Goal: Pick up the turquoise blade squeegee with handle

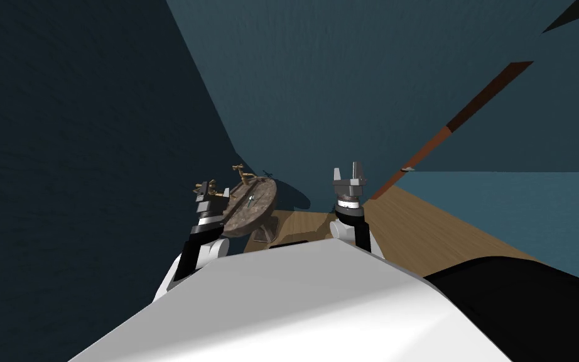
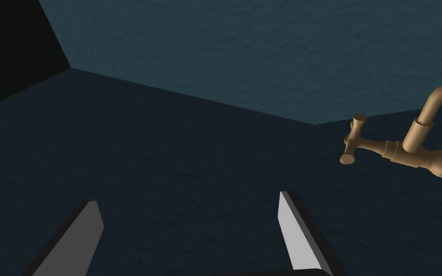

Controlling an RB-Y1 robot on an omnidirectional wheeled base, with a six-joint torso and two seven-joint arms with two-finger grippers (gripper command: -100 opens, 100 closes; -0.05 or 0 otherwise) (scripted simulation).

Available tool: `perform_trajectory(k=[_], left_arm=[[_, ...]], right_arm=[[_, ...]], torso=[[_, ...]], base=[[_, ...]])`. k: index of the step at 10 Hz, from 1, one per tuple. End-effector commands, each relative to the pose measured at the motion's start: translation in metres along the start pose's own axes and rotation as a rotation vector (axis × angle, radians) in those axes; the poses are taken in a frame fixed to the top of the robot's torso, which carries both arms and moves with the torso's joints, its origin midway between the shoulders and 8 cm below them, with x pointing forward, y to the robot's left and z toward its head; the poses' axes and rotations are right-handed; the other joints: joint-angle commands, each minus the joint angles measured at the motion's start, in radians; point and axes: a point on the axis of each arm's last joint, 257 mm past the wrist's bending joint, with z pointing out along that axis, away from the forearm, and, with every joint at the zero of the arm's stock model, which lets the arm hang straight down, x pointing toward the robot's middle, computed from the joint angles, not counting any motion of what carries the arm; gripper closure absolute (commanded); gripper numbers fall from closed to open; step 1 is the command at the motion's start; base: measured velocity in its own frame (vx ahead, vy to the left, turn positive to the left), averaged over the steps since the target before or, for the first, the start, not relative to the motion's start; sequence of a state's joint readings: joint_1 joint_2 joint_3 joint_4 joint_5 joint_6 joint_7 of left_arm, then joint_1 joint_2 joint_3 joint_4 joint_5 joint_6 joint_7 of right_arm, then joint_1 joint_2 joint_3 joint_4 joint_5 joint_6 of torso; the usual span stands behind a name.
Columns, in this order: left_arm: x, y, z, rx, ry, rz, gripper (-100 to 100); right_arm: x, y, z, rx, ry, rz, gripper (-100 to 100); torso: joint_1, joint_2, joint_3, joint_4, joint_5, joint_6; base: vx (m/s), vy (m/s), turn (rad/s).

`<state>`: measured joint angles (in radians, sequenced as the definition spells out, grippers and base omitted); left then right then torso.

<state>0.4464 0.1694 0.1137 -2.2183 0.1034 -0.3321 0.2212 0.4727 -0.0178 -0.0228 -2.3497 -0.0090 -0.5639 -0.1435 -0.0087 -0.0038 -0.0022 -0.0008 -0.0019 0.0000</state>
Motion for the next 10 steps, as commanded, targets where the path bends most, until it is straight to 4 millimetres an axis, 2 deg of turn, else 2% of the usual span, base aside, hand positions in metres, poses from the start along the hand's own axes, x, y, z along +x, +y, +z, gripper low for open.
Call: perform_trajectory(k=[1, 7, 8, 10], left_arm=[[-0.012, 0.015, -0.002, -0.051, -0.018, -0.024, -100], [-0.063, 0.072, -0.015, -0.234, -0.145, -0.133, -100], [-0.063, 0.072, -0.015, -0.234, -0.145, -0.133, -100], [-0.084, 0.093, -0.024, -0.297, -0.202, -0.170, -100]], right_arm=[[0.000, 0.000, 0.000, 0.000, 0.000, 0.000, 0], [0.000, 0.000, 0.000, 0.000, 0.000, 0.000, 0], [0.000, 0.000, 0.000, 0.000, 0.000, 0.000, 0], [0.000, 0.000, 0.000, 0.000, 0.000, 0.000, 0]], torso=[[0.000, 0.000, 0.000, 0.000, 0.000, 0.000], [-0.002, -0.001, -0.001, 0.000, 0.000, 0.000], [-0.003, -0.002, -0.001, 0.000, -0.001, 0.000], [0.002, -0.002, -0.001, 0.000, 0.000, 0.000]], base=[[0.061, -0.161, 0.175], [0.057, -0.163, 0.158], [0.048, -0.128, 0.053], [0.077, -0.107, 0.112]])
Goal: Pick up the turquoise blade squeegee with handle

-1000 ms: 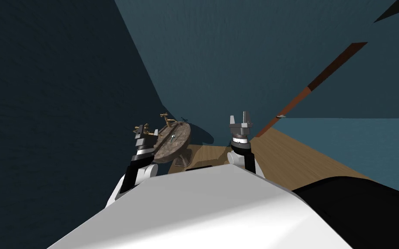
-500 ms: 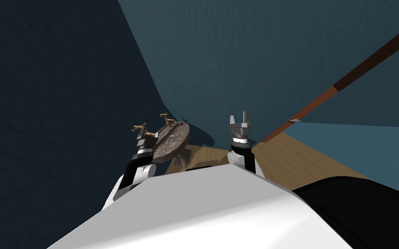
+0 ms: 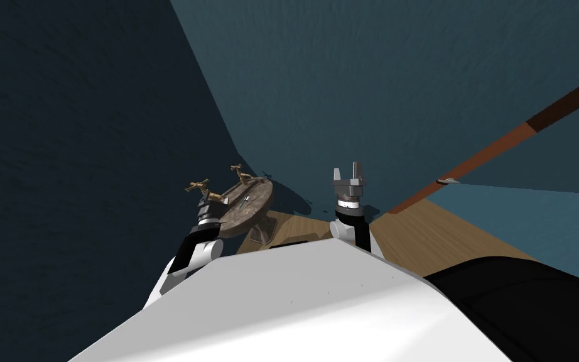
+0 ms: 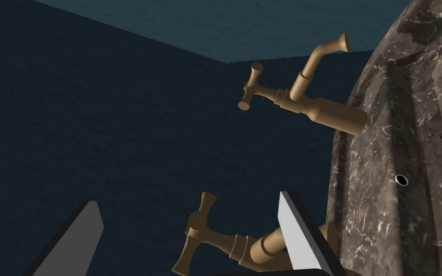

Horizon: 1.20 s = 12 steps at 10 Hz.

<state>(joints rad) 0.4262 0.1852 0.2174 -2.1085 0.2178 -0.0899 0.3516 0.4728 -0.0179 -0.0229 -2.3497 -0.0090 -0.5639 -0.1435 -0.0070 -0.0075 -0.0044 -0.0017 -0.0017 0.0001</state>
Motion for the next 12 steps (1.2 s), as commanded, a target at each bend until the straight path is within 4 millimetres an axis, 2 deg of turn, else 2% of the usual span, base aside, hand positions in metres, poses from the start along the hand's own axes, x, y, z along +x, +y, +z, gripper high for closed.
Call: perform_trajectory(k=[1, 4, 5, 6, 12], left_arm=[[-0.022, 0.015, 0.000, -0.051, -0.049, -0.032, -100], [-0.062, 0.043, -0.005, -0.138, -0.146, -0.086, -100], [-0.062, 0.043, -0.005, -0.141, -0.146, -0.086, -100], [-0.076, 0.053, -0.008, -0.170, -0.180, -0.103, -100], [-0.150, 0.109, -0.038, -0.328, -0.381, -0.213, -100]], right_arm=[[0.000, 0.000, 0.000, 0.000, 0.000, 0.000, 0], [0.000, 0.000, 0.000, 0.000, 0.000, 0.000, 0], [0.000, 0.000, 0.000, 0.000, 0.000, 0.000, 0], [0.000, 0.000, 0.000, 0.000, 0.000, 0.000, 0], [0.000, 0.000, 0.000, 0.000, 0.000, 0.000, 0]], torso=[[0.000, 0.000, 0.000, 0.000, 0.000, 0.000], [-0.002, -0.003, -0.002, -0.001, 0.000, 0.000], [-0.001, -0.004, -0.002, -0.001, 0.000, 0.000], [0.003, -0.002, -0.001, -0.001, 0.000, 0.001], [0.001, -0.007, -0.004, -0.002, 0.000, 0.000]], base=[[0.100, -0.144, 0.138], [0.126, -0.144, 0.126], [0.090, -0.076, 0.031], [0.082, -0.071, 0.024], [0.159, -0.106, 0.070]])
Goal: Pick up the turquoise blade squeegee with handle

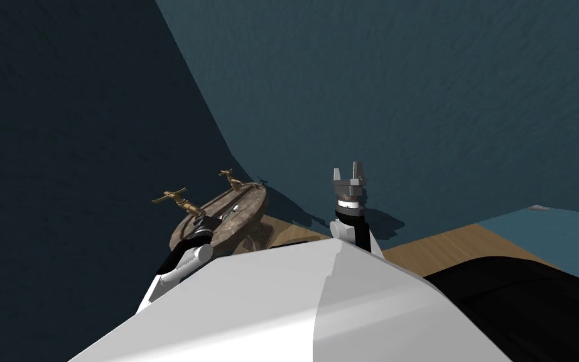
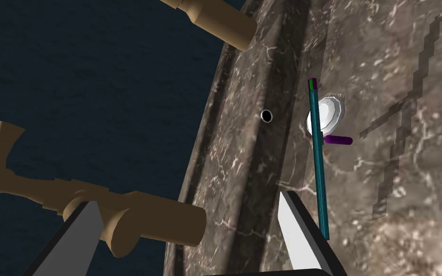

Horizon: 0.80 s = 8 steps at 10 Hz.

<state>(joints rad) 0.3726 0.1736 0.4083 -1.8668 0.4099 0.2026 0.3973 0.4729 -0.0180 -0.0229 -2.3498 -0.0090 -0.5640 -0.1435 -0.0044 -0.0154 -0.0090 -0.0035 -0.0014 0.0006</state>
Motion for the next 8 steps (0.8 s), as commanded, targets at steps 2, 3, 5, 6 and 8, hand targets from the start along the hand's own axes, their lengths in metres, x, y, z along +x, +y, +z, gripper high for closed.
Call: perform_trajectory(k=[2, 3, 5, 6, 8], left_arm=[[-0.017, 0.012, 0.000, -0.042, -0.050, -0.031, -100], [-0.029, 0.019, 0.000, -0.065, -0.078, -0.050, -100], [-0.051, 0.033, -0.001, -0.108, -0.128, -0.085, -100], [-0.061, 0.039, -0.002, -0.127, -0.150, -0.101, -100], [-0.077, 0.048, -0.003, -0.160, -0.186, -0.126, -100]], right_arm=[[0.000, 0.000, 0.000, 0.000, 0.000, 0.000, 0], [0.000, 0.000, 0.000, 0.000, 0.000, 0.000, 0], [0.000, 0.000, 0.000, 0.000, 0.000, 0.000, 0], [0.000, 0.000, 0.000, 0.000, 0.000, 0.000, 0], [0.000, 0.000, 0.000, 0.000, 0.000, 0.000, 0]], torso=[[0.003, 0.003, 0.002, 0.001, 0.001, 0.000], [0.004, 0.005, 0.003, 0.001, 0.001, 0.000], [0.003, 0.003, 0.002, 0.001, 0.001, 0.000], [0.002, 0.002, 0.001, 0.001, 0.001, 0.000], [0.001, 0.002, 0.001, 0.000, 0.000, 0.000]], base=[[0.110, -0.036, 0.010], [0.125, -0.056, 0.041], [0.151, -0.069, 0.037], [0.149, -0.082, 0.030], [0.151, -0.077, 0.028]])
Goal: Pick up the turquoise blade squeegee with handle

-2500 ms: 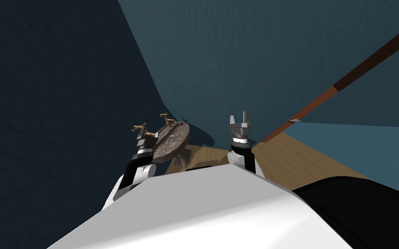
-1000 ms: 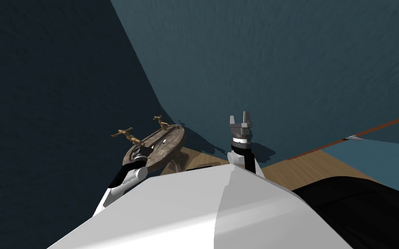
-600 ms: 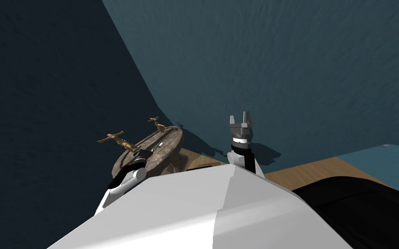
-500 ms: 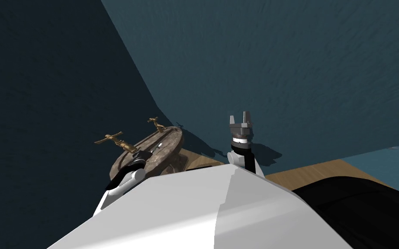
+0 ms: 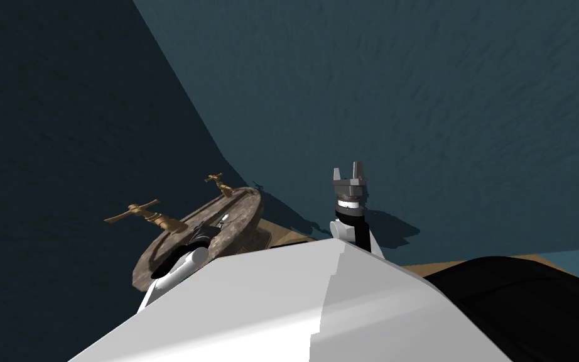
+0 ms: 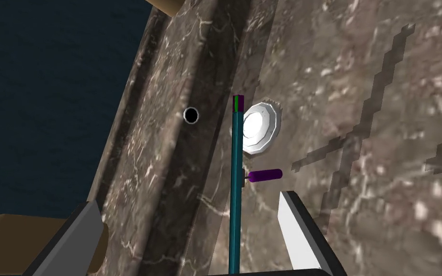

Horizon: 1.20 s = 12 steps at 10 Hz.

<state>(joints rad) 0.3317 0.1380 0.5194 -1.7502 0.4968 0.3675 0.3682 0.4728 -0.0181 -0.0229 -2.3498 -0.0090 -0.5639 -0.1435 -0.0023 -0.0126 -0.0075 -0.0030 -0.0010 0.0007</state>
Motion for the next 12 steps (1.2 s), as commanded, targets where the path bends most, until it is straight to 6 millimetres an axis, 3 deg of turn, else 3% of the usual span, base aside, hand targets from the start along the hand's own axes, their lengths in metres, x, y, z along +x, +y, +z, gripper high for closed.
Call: perform_trajectory(k=[1, 3, 4, 5, 6, 7, 8, 12], left_arm=[[-0.013, 0.005, 0.002, -0.026, -0.027, -0.018, -100], [-0.032, 0.009, 0.004, -0.061, -0.064, -0.039, -100], [-0.025, 0.008, 0.006, -0.050, -0.053, -0.034, -100], [-0.027, 0.008, 0.006, -0.054, -0.055, -0.034, 0], [-0.024, 0.013, 0.011, -0.046, -0.050, -0.038, -100], [-0.025, 0.011, 0.009, -0.052, -0.053, -0.037, -100], [-0.024, 0.011, 0.009, -0.050, -0.052, -0.037, 100], [-0.024, 0.012, 0.009, -0.051, -0.052, -0.037, 100]], right_arm=[[0.000, 0.000, 0.000, 0.000, 0.000, 0.000, 0], [0.000, 0.000, 0.000, 0.000, 0.000, 0.000, 0], [0.000, 0.000, 0.000, 0.000, 0.000, 0.000, 0], [0.000, 0.000, 0.000, 0.000, 0.000, 0.000, 0], [0.000, 0.000, 0.000, 0.000, 0.000, 0.000, 0], [0.000, 0.000, 0.000, 0.000, 0.000, 0.000, 0], [0.000, 0.000, 0.000, 0.000, 0.000, 0.000, 0], [0.000, 0.000, 0.000, 0.000, 0.000, 0.000, 0]], torso=[[0.000, 0.000, 0.000, 0.000, 0.000, 0.000], [0.001, 0.003, 0.002, 0.001, 0.000, 0.000], [0.001, 0.002, 0.001, 0.001, 0.000, 0.000], [0.003, 0.005, 0.003, 0.001, 0.000, 0.000], [0.004, 0.008, 0.005, 0.002, 0.001, 0.000], [0.007, 0.007, 0.004, 0.002, 0.001, 0.000], [0.007, 0.008, 0.005, 0.002, 0.002, 0.000], [0.006, 0.010, 0.006, 0.002, 0.001, 0.000]], base=[[0.105, -0.048, 0.031], [0.107, -0.068, 0.034], [0.053, -0.028, 0.009], [0.010, -0.006, 0.000], [0.044, 0.042, -0.001], [0.028, 0.028, -0.007], [0.000, 0.000, 0.000], [0.000, 0.000, 0.000]])
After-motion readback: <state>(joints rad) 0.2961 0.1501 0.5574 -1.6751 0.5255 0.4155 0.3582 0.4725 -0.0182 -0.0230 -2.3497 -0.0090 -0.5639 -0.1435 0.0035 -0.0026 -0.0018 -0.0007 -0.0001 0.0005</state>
